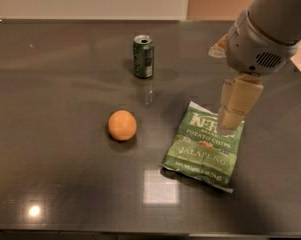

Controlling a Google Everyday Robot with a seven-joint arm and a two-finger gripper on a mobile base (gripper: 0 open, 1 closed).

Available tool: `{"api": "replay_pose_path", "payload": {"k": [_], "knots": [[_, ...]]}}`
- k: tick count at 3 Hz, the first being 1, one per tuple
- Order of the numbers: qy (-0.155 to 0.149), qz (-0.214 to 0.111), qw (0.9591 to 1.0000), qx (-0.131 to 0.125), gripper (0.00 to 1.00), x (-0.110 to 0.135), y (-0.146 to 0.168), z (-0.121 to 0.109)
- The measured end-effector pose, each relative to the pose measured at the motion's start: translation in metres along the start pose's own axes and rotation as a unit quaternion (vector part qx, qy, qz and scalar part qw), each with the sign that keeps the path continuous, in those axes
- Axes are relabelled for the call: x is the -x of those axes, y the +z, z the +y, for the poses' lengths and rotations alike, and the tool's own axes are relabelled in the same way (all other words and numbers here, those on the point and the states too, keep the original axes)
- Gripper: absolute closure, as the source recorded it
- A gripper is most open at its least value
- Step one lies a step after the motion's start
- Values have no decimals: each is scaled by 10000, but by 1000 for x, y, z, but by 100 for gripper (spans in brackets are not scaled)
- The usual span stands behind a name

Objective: Pick orange

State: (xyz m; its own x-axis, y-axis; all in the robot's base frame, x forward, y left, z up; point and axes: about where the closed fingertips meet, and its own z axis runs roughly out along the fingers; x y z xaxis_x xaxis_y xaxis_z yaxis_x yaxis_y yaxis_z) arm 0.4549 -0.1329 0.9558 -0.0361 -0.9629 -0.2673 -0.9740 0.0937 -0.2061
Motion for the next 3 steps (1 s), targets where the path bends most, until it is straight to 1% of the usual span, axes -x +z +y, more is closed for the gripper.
{"api": "replay_pose_path", "payload": {"k": [1,2,3], "knots": [[-273,-195,9991,271,0,28,24,4],[-503,-358,9967,527,0,55,48,8],[-684,-460,9936,774,0,77,73,10]]}}
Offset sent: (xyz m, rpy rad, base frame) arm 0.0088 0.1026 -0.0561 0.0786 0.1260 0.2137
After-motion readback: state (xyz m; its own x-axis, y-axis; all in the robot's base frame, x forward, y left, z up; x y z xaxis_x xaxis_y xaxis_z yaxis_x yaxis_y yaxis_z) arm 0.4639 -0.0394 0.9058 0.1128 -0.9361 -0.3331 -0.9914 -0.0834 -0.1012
